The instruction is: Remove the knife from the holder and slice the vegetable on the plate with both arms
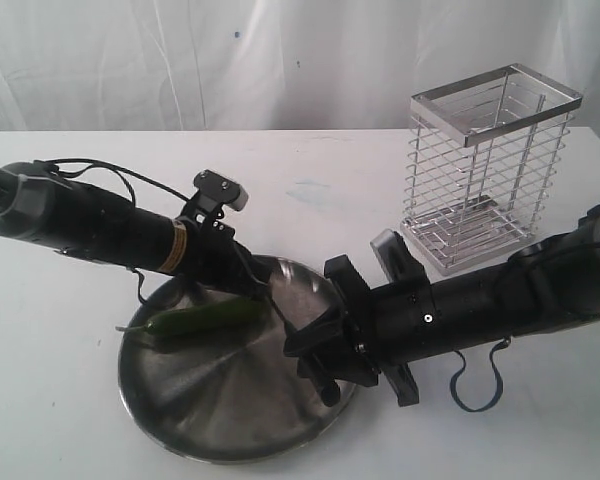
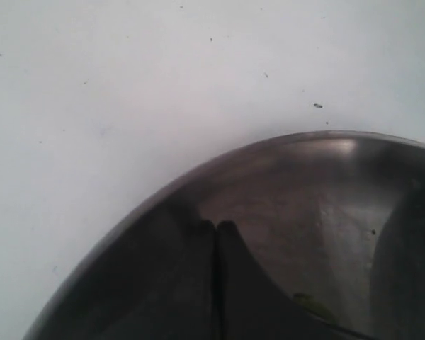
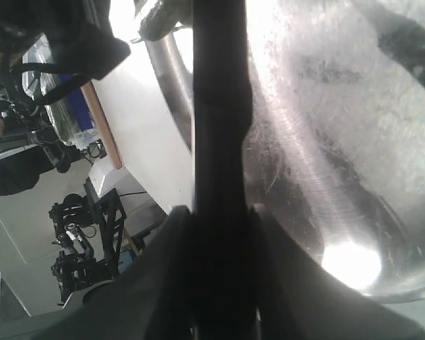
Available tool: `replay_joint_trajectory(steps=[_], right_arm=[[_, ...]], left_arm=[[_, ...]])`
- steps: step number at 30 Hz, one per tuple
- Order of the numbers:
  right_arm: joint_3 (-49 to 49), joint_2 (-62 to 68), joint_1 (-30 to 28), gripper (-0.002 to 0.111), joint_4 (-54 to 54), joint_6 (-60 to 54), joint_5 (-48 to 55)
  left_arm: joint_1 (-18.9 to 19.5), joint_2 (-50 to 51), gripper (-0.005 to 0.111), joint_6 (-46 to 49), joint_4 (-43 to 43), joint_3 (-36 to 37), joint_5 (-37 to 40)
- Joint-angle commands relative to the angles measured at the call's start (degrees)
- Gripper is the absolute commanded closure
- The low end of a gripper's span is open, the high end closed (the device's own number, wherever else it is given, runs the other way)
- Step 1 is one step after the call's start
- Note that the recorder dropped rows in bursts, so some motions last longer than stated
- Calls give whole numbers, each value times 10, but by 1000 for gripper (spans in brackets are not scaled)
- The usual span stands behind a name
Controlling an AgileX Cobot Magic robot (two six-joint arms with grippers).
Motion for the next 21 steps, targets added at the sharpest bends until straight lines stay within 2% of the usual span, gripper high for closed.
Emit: replay_joint_trajectory(steps=[1,6,14,16,21], right_arm=[[-2,0,-5,108,5,-40,5],[-2,-1,-5,108,5,-56,3],[-2,-8,-5,108,-6,-70,4],[-2,-18,-5,108,-23,-99,4],[6,-54,4,108,-59,-93,0]], left_arm=[[-1,-4,106,1,24,-9,-4],[4,-57,106,-1,18,-11,-4],[6,-137,106,-57,36,-11,-31],[6,-153,106,-83,54,-11,-31],[6,-190,106,-174,92,1,1]])
